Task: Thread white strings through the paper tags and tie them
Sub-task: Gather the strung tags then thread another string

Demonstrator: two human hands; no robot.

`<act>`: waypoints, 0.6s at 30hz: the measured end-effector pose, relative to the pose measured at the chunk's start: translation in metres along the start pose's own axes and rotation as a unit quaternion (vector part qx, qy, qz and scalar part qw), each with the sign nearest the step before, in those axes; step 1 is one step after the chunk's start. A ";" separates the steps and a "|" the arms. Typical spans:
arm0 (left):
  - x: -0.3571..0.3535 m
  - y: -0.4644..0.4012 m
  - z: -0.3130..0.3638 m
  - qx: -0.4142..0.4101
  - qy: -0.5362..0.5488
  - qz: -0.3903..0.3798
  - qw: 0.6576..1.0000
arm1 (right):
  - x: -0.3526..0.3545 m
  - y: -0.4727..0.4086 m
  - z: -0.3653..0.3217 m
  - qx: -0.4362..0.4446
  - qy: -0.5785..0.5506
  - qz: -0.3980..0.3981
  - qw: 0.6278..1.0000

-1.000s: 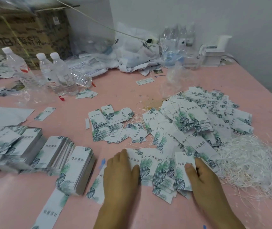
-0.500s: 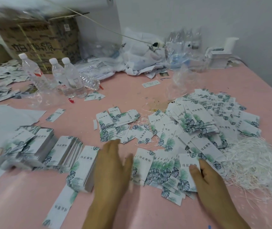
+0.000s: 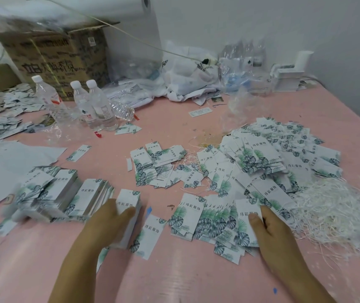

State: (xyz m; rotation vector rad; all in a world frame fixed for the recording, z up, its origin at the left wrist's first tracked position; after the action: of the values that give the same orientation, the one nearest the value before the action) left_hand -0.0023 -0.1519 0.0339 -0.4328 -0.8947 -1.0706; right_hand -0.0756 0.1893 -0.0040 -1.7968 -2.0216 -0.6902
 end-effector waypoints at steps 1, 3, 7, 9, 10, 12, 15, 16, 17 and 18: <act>-0.002 0.000 0.002 -0.007 0.004 -0.009 1.000 | 0.000 0.000 0.001 0.000 0.001 0.000 1.000; -0.009 0.001 0.008 -0.023 0.014 -0.030 0.999 | -0.001 0.001 0.000 0.002 0.003 0.004 1.000; -0.029 0.002 0.029 -0.051 0.035 -0.046 0.997 | -0.002 0.001 -0.002 0.002 -0.001 0.000 1.000; -0.038 0.002 0.041 -0.061 0.044 -0.048 0.996 | -0.001 0.001 -0.002 -0.003 0.000 -0.005 1.000; -0.042 0.001 0.046 -0.066 0.043 -0.048 0.996 | -0.002 0.002 -0.002 -0.005 0.001 -0.006 1.000; -0.049 0.001 0.053 -0.072 0.044 -0.051 0.995 | -0.002 0.002 -0.002 -0.003 0.000 -0.005 1.000; -0.057 -0.001 0.059 -0.081 0.040 -0.048 0.995 | -0.002 0.001 0.001 0.003 -0.002 -0.001 1.000; -0.060 -0.001 0.061 -0.086 0.040 -0.047 0.994 | -0.002 0.000 0.003 0.003 -0.003 -0.002 1.000; -0.064 -0.001 0.063 -0.090 0.038 -0.046 0.994 | -0.002 -0.001 0.004 0.002 -0.007 -0.004 1.000; -0.069 -0.002 0.065 -0.093 0.033 -0.046 0.994 | -0.002 -0.001 0.005 -0.003 -0.018 -0.006 1.000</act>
State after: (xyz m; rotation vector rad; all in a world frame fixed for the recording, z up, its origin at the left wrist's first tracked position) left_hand -0.0436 -0.0685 0.0169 -0.5115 -0.7650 -1.2507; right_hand -0.0762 0.1905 -0.0096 -1.8155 -2.0568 -0.6711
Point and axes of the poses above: each hand's wrist, its own y-axis away from the middle knuckle, its own x-axis out of the back of the hand, z = x × y, the point moved 1 cm from there along -y, towards the middle knuckle, and after that the axes turned 14 degrees about -x, right-handed, at the moved point
